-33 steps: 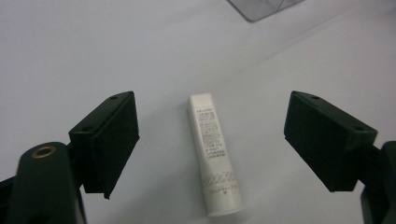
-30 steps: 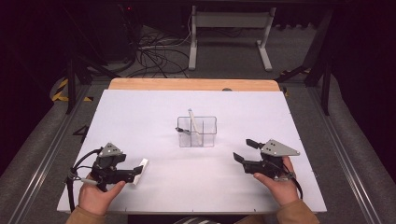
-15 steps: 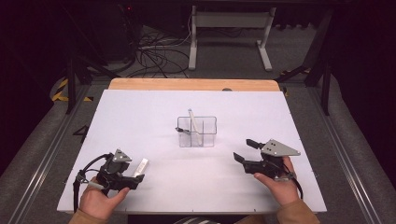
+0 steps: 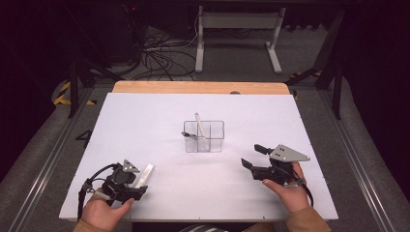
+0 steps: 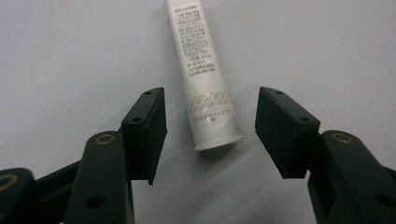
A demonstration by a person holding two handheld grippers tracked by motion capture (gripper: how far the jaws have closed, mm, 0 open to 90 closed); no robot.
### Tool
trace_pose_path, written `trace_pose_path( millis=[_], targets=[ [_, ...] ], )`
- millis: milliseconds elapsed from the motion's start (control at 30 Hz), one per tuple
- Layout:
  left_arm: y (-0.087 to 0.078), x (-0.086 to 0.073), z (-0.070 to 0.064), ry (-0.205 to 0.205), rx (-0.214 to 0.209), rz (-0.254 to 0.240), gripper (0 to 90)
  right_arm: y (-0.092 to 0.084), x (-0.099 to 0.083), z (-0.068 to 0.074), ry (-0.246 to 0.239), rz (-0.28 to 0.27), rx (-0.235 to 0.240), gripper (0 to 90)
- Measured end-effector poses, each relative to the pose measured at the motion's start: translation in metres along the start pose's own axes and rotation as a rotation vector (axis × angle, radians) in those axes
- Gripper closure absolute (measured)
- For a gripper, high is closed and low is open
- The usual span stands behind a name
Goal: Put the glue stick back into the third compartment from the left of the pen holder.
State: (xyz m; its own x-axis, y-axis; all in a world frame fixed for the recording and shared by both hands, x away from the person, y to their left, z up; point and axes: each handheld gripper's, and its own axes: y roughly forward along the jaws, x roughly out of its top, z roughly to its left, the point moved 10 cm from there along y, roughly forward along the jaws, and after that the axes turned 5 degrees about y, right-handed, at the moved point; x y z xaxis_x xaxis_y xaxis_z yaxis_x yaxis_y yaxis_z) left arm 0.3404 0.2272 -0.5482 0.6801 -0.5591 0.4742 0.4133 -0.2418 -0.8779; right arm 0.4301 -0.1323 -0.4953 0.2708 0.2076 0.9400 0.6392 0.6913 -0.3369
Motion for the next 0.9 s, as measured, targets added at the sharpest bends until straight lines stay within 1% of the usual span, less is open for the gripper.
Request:
trace_pose_path(
  millis=[67,100,167,300,367,467,533,700,767,900],
  targets=[
    [0.001,-0.001,-0.001,0.001,-0.002,0.008,47.4,0.0,0.0,0.0,0.002,0.001,-0.001,27.2],
    [0.001,-0.001,0.0,0.005,0.004,0.007,48.5,0.0,0.0,0.0,0.003,0.001,-0.001,27.2],
    [0.003,-0.001,-0.001,-0.002,-0.002,0.005,50.7,0.0,0.0,0.0,0.003,0.0,-0.002,27.2],
    [0.008,-0.004,-0.001,-0.001,0.002,0.037,57.7,0.0,-0.001,0.0,0.002,0.003,0.0,27.2],
    [0.008,-0.004,-0.001,-0.006,0.003,0.036,60.1,0.0,-0.001,0.0,0.002,0.002,0.001,27.2],
    [0.008,-0.004,-0.001,-0.026,-0.006,0.037,62.0,0.0,-0.001,0.0,0.001,0.003,0.001,27.4],
    [0.007,-0.004,0.0,-0.024,0.0,0.041,63.8,0.0,-0.001,0.0,0.0,0.004,0.001,27.4],
    [0.006,-0.004,-0.001,-0.034,-0.011,0.044,64.8,0.0,-0.001,0.0,-0.001,0.003,0.0,27.5],
    [0.004,-0.004,-0.001,-0.031,-0.018,0.042,64.8,0.0,-0.001,0.0,0.0,0.003,-0.001,27.4],
    [-0.004,0.0,0.0,-0.017,-0.01,0.0,65.0,0.0,-0.001,0.0,-0.002,0.004,-0.003,27.5]
  ],
)
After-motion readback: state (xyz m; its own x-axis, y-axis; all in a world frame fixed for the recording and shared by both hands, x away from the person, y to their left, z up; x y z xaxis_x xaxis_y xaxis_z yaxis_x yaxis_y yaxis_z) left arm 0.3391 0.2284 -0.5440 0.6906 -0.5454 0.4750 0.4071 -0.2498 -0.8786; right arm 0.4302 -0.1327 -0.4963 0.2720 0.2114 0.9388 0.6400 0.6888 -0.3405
